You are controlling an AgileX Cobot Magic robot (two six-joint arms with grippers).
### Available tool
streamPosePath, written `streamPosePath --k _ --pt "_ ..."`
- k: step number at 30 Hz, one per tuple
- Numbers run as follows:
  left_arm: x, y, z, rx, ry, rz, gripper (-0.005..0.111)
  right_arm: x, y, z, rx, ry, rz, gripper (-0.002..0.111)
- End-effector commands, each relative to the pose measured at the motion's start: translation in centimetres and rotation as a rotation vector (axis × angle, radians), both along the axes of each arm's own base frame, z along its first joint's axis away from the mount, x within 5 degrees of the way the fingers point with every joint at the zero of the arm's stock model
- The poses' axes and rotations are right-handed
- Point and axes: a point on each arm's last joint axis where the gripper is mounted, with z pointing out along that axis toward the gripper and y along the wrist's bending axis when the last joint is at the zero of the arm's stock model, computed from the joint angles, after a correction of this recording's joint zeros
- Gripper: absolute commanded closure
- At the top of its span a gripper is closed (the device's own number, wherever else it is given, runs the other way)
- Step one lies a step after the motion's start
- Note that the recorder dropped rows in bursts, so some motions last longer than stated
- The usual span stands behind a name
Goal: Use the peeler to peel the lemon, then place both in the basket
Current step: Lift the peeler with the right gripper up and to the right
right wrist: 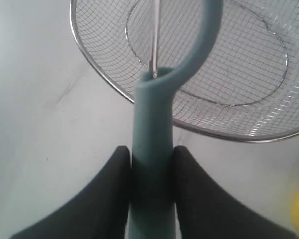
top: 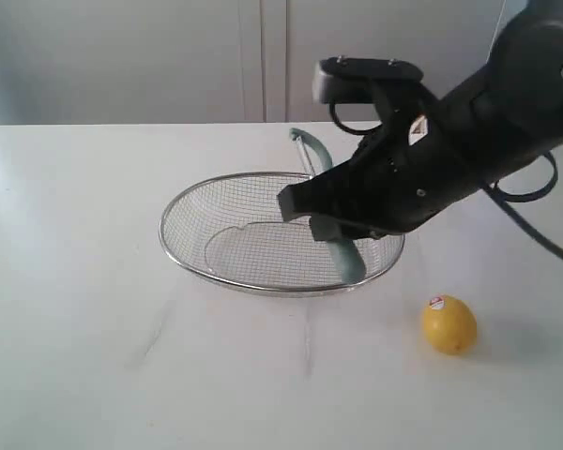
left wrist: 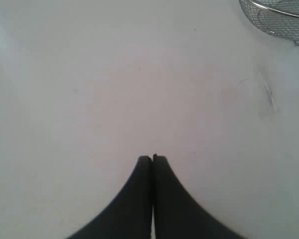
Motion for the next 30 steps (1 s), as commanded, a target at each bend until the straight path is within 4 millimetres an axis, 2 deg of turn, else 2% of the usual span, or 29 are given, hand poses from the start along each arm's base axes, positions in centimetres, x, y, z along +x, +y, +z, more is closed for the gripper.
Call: streamPosePath --k 1,8,21,24,30 --pt "0.0 0.0 -0.3 -0.005 0.007 0.0 0.107 1.1 -2.7 0.8 0.046 -0.036 -0.02 0.108" --pt "0.0 0.0 -0.3 -0.005 0.007 0.0 0.107 2.1 -4.8 1.3 0.117 -0.045 -0.01 0.108" --pt "0.0 0.0 -0.3 -0.005 0.007 0.0 0.107 3.4 -10.2 1.9 0.216 -0.063 -0.003 0.108" --pt "0.0 0.0 -0.3 -0.005 0.007 0.0 0.107 3.7 -10.7 1.8 0.249 -0.07 0.01 0.108" --pt "0.0 0.0 -0.3 -0.005 0.007 0.0 0.107 4.5 -10.3 1.0 0.301 -0.06 0.063 0.108"
